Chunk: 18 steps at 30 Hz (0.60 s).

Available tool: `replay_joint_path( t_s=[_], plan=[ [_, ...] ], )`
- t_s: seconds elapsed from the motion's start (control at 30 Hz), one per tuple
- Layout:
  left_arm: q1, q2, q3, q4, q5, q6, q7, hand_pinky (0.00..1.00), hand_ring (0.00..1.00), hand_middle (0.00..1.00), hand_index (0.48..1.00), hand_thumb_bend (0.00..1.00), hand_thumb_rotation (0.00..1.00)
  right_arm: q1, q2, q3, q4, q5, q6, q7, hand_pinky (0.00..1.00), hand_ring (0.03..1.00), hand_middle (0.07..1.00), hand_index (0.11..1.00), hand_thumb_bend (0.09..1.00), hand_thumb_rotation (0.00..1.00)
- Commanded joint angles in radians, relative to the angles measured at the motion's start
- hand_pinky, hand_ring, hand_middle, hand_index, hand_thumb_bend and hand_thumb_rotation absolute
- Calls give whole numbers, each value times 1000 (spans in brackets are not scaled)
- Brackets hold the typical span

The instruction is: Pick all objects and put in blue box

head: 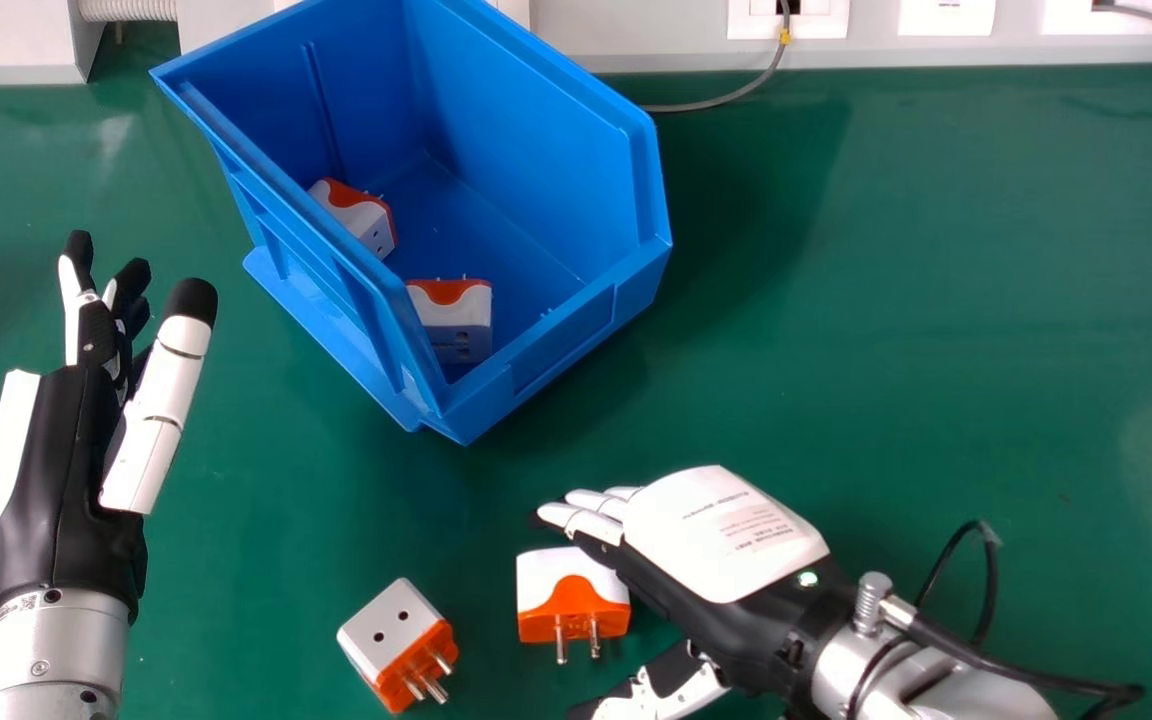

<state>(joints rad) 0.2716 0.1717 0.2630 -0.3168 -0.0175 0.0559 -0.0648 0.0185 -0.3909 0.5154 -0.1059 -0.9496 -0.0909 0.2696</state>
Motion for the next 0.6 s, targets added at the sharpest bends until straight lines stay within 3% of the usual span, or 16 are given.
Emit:
replay_joint_path(
  t_s=[0.0, 0.4, 0.57],
  plan=[
    [-1, 8, 9, -31, -7, -2, 0, 951, 992, 982, 969, 659, 850, -35, 13, 11, 20, -14, 9, -7, 772, 875, 903, 893, 445, 452],
    [-1, 9, 12, -31, -7, 0, 2, 936, 988, 977, 969, 698, 852, -125, 19, 54, 148, -34, 0, -44, 757, 862, 887, 866, 438, 428],
    [-1, 9, 11, -44, -10, 10, 1, 931, 983, 971, 968, 704, 852, -142, 22, 68, 177, -36, 1, -48, 761, 864, 891, 866, 432, 414]
  ],
)
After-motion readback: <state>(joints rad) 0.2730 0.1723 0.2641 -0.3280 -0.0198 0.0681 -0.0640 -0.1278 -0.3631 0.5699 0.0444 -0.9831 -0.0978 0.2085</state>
